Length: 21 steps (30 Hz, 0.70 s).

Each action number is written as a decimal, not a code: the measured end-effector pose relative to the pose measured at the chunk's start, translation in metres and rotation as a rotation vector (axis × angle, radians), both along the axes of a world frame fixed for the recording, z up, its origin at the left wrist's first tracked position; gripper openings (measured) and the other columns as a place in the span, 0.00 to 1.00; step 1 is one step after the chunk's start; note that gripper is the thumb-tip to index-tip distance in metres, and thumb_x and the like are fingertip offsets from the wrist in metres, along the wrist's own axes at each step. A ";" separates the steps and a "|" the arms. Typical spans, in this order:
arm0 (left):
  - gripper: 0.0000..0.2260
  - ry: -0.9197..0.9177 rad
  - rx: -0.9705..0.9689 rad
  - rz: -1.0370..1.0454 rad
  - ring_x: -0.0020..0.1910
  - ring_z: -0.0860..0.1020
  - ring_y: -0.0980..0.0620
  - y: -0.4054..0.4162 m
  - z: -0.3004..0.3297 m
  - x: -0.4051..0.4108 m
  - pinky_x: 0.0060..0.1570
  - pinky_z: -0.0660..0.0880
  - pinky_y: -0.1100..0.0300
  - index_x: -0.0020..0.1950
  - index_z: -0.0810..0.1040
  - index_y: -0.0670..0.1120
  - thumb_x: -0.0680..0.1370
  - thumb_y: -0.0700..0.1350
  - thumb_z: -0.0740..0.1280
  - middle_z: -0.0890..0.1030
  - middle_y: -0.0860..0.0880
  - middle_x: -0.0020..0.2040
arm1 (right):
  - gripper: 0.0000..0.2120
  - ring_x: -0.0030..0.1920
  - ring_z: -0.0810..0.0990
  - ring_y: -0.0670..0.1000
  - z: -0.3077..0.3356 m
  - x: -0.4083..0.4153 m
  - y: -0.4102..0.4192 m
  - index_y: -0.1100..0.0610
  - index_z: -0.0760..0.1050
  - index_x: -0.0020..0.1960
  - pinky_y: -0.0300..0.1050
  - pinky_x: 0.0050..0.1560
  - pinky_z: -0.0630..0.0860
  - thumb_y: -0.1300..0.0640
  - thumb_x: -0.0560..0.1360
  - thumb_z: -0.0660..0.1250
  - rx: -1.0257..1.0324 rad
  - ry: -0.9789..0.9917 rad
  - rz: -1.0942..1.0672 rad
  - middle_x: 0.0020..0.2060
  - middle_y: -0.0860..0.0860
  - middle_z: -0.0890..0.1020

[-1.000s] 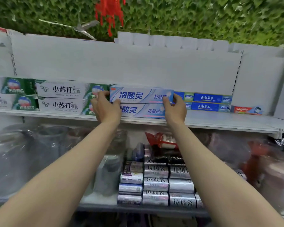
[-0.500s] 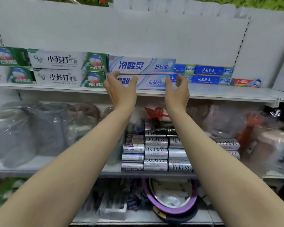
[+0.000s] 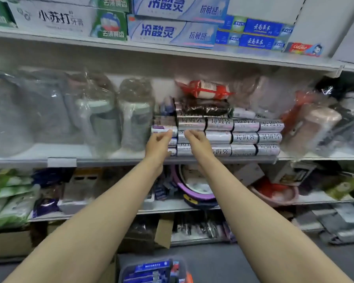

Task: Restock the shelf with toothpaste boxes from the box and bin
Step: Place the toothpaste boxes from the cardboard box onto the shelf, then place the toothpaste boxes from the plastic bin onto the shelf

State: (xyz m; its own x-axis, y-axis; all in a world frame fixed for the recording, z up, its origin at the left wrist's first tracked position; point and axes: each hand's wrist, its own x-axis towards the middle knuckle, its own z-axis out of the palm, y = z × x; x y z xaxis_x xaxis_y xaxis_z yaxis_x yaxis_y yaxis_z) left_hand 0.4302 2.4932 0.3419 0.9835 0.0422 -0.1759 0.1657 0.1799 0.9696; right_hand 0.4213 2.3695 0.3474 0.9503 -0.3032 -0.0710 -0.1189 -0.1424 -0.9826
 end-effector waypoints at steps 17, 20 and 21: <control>0.09 0.393 0.100 0.081 0.56 0.76 0.51 0.012 -0.172 -0.068 0.59 0.76 0.52 0.53 0.78 0.47 0.81 0.52 0.68 0.79 0.48 0.57 | 0.22 0.60 0.74 0.49 -0.182 -0.062 -0.001 0.56 0.74 0.68 0.44 0.61 0.71 0.47 0.78 0.69 0.015 0.409 0.034 0.60 0.48 0.77; 0.07 0.499 0.114 0.131 0.45 0.77 0.53 0.008 -0.232 -0.083 0.54 0.76 0.54 0.45 0.76 0.50 0.81 0.50 0.68 0.79 0.49 0.47 | 0.18 0.55 0.75 0.50 -0.244 -0.078 -0.010 0.57 0.76 0.64 0.43 0.53 0.70 0.49 0.78 0.70 0.026 0.514 0.022 0.53 0.48 0.78; 0.07 0.537 0.116 0.140 0.45 0.77 0.52 0.008 -0.256 -0.089 0.52 0.76 0.54 0.44 0.76 0.51 0.81 0.50 0.68 0.79 0.49 0.45 | 0.18 0.55 0.75 0.50 -0.266 -0.085 -0.013 0.57 0.76 0.64 0.42 0.55 0.69 0.50 0.78 0.70 0.032 0.554 0.012 0.54 0.49 0.78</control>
State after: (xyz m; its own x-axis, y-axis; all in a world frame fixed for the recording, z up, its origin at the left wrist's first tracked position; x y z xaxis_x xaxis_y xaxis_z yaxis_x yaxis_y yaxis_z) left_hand 0.3412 2.5014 0.0862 0.7407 0.2145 -0.6366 0.6237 0.1327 0.7704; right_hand 0.3363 2.3563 0.0817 0.7716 -0.2817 -0.5703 -0.6178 -0.1183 -0.7774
